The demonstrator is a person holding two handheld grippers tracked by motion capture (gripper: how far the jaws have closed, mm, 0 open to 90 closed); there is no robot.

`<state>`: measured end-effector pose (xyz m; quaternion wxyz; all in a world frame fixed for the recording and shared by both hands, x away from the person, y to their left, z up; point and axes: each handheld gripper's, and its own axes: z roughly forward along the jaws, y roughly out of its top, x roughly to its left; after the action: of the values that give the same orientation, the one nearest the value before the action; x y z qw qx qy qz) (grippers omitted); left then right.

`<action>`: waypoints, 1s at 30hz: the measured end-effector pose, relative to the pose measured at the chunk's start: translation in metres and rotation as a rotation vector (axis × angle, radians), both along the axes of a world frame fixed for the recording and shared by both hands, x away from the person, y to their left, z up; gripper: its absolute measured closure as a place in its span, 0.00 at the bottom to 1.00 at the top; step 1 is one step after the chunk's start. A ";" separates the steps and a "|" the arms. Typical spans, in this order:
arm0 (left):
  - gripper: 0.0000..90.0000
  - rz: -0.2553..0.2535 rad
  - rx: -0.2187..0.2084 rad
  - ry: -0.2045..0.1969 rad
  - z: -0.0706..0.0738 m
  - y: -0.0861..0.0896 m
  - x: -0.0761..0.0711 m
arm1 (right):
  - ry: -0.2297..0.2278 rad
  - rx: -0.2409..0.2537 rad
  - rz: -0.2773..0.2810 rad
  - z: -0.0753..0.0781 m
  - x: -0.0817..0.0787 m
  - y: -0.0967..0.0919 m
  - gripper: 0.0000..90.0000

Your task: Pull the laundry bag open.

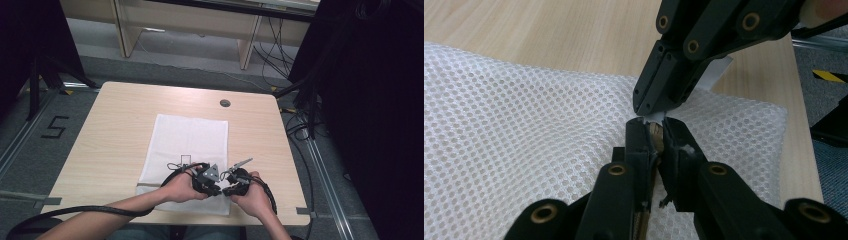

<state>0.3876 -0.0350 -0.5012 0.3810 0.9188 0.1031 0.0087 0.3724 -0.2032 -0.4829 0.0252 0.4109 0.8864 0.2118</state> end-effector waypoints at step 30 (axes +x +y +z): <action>0.91 -0.017 0.038 -0.031 0.010 0.008 0.001 | 0.008 0.004 -0.003 0.000 0.000 -0.001 1.00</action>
<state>0.3887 -0.0273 -0.4909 0.3651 0.9265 0.0890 0.0216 0.3727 -0.2046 -0.4830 0.0213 0.4133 0.8853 0.2120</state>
